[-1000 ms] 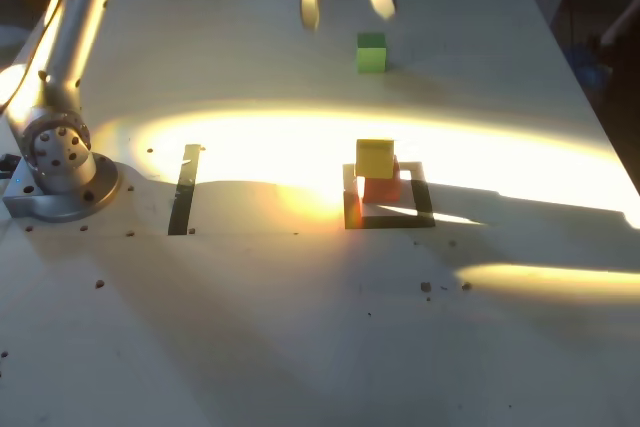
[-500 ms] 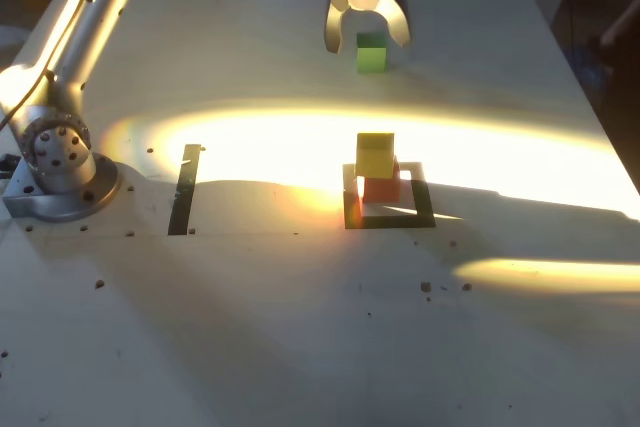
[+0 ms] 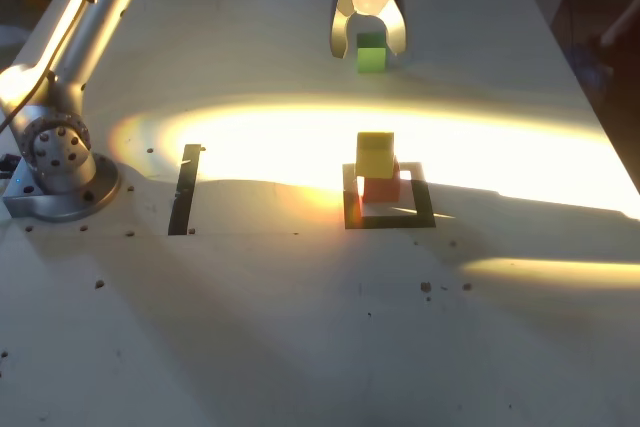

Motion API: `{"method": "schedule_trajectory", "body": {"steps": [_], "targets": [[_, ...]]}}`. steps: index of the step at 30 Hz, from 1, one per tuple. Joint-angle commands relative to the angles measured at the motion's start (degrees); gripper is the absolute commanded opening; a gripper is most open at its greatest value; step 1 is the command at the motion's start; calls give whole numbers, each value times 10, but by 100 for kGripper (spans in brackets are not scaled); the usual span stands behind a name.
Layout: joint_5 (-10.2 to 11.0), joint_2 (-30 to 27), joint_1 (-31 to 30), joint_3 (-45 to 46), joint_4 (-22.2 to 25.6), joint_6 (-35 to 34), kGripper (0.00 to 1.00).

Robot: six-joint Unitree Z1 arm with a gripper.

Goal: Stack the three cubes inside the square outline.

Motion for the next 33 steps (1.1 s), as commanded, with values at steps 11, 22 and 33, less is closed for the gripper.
{"method": "schedule_trajectory", "body": {"steps": [11,22,33], "targets": [[-6,9,-1,3,-17,1,35],[-17,-26,-19,-10,17,4,26],[-17,-187,-138,-4,109,-64,24]]}}
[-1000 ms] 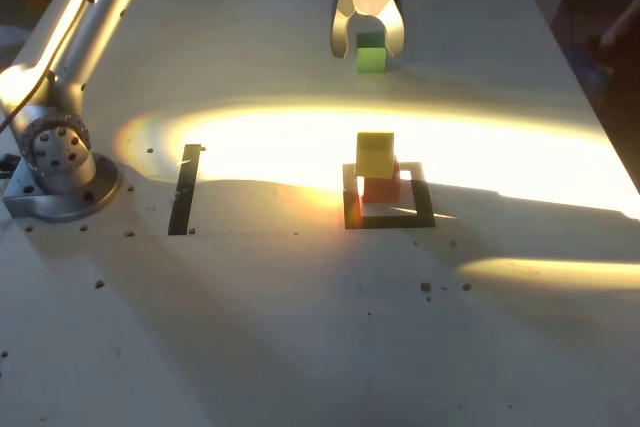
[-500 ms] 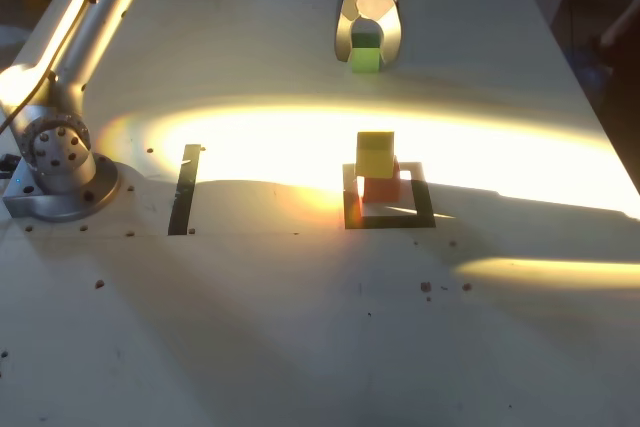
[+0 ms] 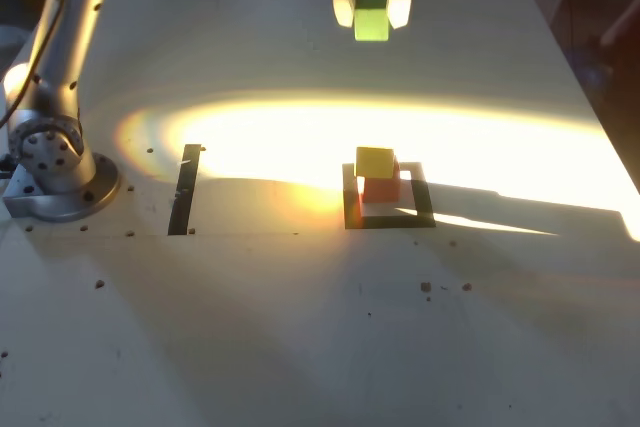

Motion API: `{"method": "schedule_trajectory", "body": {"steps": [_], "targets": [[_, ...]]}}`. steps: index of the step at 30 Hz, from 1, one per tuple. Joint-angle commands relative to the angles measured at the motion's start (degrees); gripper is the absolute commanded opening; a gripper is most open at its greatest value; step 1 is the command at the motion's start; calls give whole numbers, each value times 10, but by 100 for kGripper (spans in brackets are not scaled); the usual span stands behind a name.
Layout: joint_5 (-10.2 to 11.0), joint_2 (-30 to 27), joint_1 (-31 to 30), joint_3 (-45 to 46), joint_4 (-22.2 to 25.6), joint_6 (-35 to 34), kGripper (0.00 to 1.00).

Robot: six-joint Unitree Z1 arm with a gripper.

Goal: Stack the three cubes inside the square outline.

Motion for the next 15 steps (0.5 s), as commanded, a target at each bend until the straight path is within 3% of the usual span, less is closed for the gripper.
{"method": "schedule_trajectory", "body": {"steps": [1,9,15], "targets": [[2,-49,-31,13,10,-25,24],[-4,-65,-162,50,21,-138,24],[-16,-64,-206,66,20,-186,24]]}}
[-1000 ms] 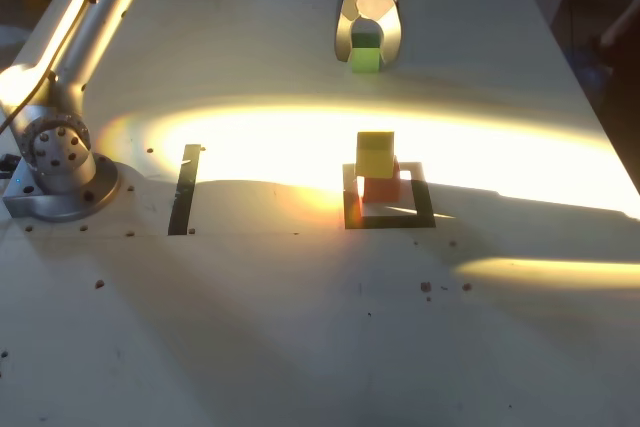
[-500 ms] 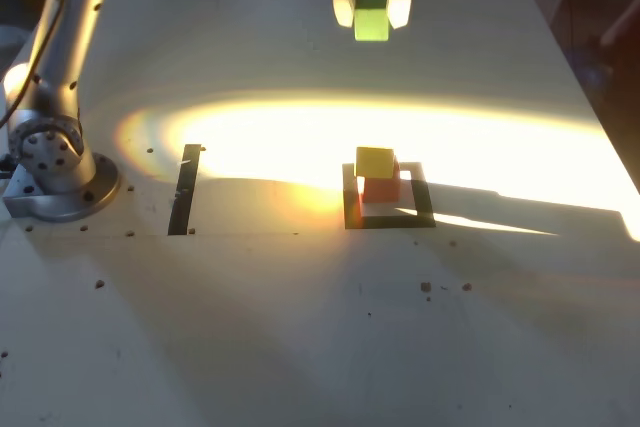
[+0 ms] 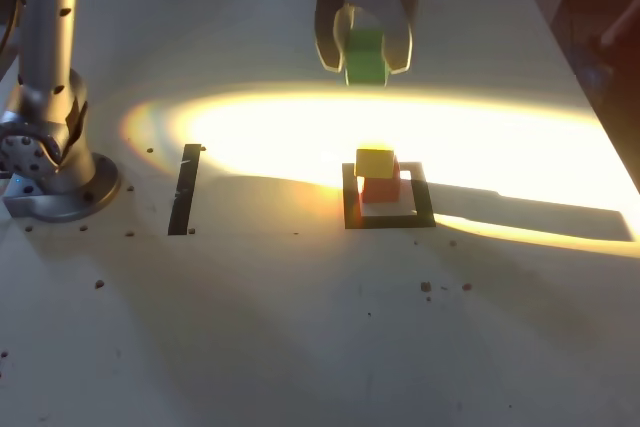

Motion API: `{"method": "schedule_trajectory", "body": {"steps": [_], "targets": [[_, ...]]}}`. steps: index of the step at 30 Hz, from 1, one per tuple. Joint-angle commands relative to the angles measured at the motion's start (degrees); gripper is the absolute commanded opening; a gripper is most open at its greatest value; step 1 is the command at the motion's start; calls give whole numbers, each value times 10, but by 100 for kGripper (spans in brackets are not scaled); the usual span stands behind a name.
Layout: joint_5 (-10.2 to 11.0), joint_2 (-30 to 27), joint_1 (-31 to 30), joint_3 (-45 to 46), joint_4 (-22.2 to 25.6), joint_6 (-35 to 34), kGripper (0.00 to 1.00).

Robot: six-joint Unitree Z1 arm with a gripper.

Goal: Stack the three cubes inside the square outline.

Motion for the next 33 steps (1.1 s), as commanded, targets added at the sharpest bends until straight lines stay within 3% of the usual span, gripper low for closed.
{"method": "schedule_trajectory", "body": {"steps": [1,15,33], "targets": [[-2,1,-6,3,3,-8,24],[-29,17,-33,16,0,-57,24],[-29,58,-41,12,-21,-63,27]]}}
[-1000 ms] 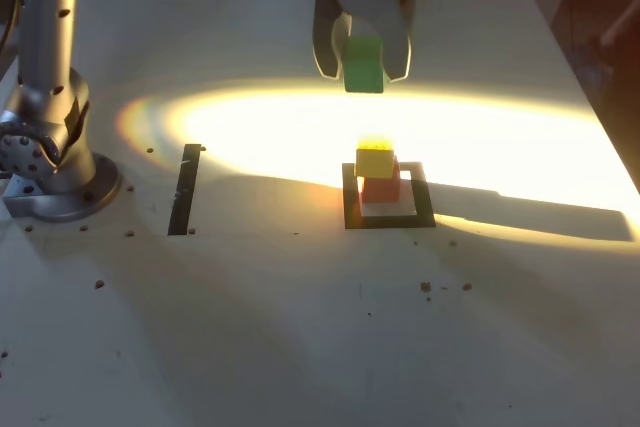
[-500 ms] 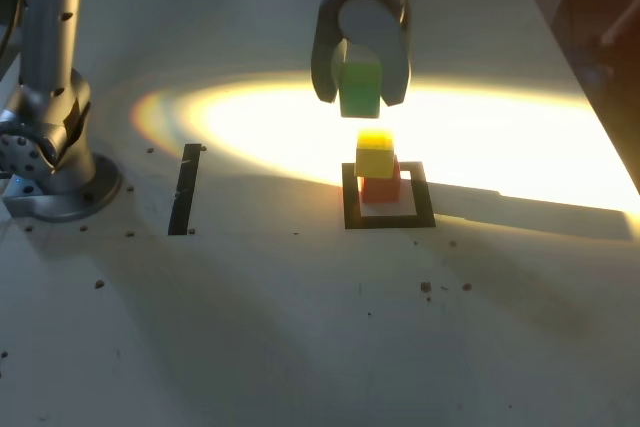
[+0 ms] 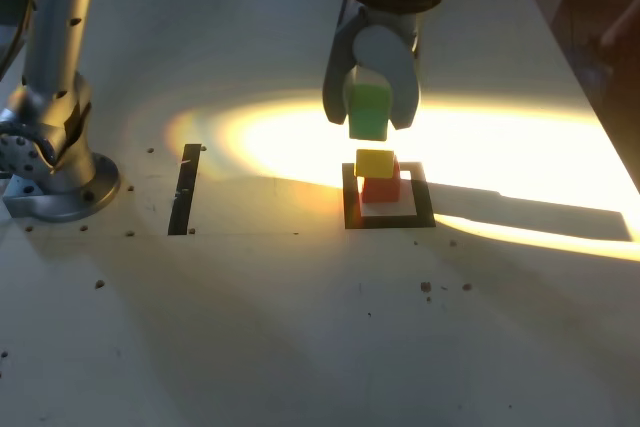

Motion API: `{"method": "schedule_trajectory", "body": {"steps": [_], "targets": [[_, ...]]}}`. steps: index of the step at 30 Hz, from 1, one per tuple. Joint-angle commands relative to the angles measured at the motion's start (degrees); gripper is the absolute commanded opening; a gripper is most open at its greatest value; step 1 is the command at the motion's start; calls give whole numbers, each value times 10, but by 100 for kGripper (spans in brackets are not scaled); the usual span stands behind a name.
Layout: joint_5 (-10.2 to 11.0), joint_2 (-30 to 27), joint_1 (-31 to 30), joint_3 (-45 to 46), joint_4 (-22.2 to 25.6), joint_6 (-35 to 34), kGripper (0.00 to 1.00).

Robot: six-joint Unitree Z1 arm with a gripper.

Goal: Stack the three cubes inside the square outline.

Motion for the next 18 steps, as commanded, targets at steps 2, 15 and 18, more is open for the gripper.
{"method": "schedule_trajectory", "body": {"steps": [2,15,18], "targets": [[2,11,-1,-5,-3,2,27],[14,32,-1,-15,-5,9,38],[15,34,-1,-16,-4,11,45]]}}
